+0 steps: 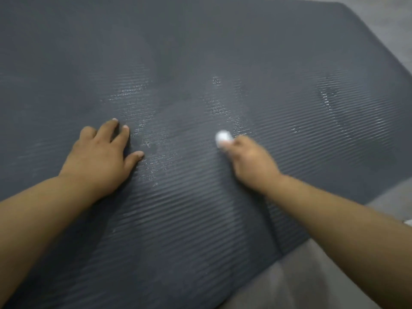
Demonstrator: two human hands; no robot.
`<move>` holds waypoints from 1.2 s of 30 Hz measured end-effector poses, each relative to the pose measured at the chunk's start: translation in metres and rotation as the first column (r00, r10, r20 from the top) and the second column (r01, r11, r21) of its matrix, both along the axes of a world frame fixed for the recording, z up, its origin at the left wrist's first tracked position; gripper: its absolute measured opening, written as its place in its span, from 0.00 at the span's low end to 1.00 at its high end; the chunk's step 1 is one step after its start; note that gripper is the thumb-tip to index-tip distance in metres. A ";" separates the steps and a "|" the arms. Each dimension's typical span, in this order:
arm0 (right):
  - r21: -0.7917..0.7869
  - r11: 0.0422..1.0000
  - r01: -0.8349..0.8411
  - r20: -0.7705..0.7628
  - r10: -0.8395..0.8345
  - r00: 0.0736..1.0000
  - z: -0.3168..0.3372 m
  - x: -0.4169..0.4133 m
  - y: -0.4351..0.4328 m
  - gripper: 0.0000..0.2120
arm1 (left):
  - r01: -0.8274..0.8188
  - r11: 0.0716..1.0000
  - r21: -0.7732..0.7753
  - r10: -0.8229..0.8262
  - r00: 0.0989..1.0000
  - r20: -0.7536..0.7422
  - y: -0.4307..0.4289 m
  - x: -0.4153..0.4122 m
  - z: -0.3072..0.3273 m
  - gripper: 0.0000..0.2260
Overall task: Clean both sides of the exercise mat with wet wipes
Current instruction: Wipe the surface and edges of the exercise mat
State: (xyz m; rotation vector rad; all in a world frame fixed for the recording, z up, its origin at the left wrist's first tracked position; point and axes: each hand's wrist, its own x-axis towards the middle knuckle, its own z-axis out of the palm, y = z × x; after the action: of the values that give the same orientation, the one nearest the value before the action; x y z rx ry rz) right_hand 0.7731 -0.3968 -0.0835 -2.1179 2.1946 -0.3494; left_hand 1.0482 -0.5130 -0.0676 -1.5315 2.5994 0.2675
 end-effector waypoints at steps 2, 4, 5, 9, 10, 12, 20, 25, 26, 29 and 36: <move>0.053 0.868 0.493 -0.035 -0.492 0.870 0.003 -0.052 -0.015 0.13 | -0.006 1.000 0.002 0.006 1.000 -0.006 -0.001 0.001 -0.001 0.38; 0.096 0.662 0.744 0.088 -0.750 0.656 0.007 -0.063 -0.026 0.09 | -0.029 1.000 0.001 0.029 0.999 -0.014 -0.002 0.003 -0.004 0.35; 0.092 0.634 0.768 0.149 -0.772 0.619 0.007 -0.049 -0.034 0.06 | -0.026 1.000 0.001 0.026 0.999 -0.025 -0.003 0.003 -0.005 0.34; 0.068 0.946 0.318 0.322 -0.323 0.890 0.001 0.072 -0.035 0.09 | -0.083 0.992 0.092 0.096 0.985 -0.145 -0.004 0.007 -0.006 0.23; 0.043 0.998 0.055 0.311 -0.066 0.948 0.002 0.099 -0.024 0.13 | -0.079 0.994 0.082 0.089 0.987 -0.135 -0.005 0.008 -0.005 0.22; -0.011 0.934 -0.356 0.230 0.349 0.909 0.000 0.111 -0.008 0.21 | -0.038 0.999 0.033 0.042 0.992 -0.123 -0.011 0.015 -0.009 0.21; 0.072 0.680 0.730 0.128 -0.732 0.669 0.000 -0.048 -0.082 0.09 | -0.035 0.998 0.056 0.044 0.985 -0.169 -0.019 0.024 -0.001 0.24; 0.029 0.963 0.269 0.275 -0.267 0.924 -0.002 0.089 -0.110 0.10 | -0.141 0.989 0.038 0.146 0.953 -0.265 -0.020 0.027 -0.008 0.22; 0.044 0.999 0.014 0.284 -0.026 0.958 -0.002 0.118 -0.101 0.13 | -0.127 0.992 0.010 0.125 0.953 -0.277 -0.021 0.030 -0.011 0.20; 0.059 0.912 -0.405 0.281 0.374 0.884 0.002 0.129 -0.088 0.19 | -0.091 0.994 -0.062 0.077 0.976 -0.203 -0.021 0.038 -0.019 0.17; 0.081 0.750 0.657 0.140 -0.661 0.737 0.012 -0.014 -0.124 0.12 | -0.098 0.994 -0.038 0.092 0.986 -0.138 -0.025 0.044 -0.008 0.21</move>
State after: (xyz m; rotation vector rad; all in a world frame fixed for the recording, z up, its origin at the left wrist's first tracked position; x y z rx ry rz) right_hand 0.7593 -0.5203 -0.0715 -1.1523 2.7496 -0.4990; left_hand 1.0920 -0.5382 -0.0753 -1.7134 2.6541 0.3368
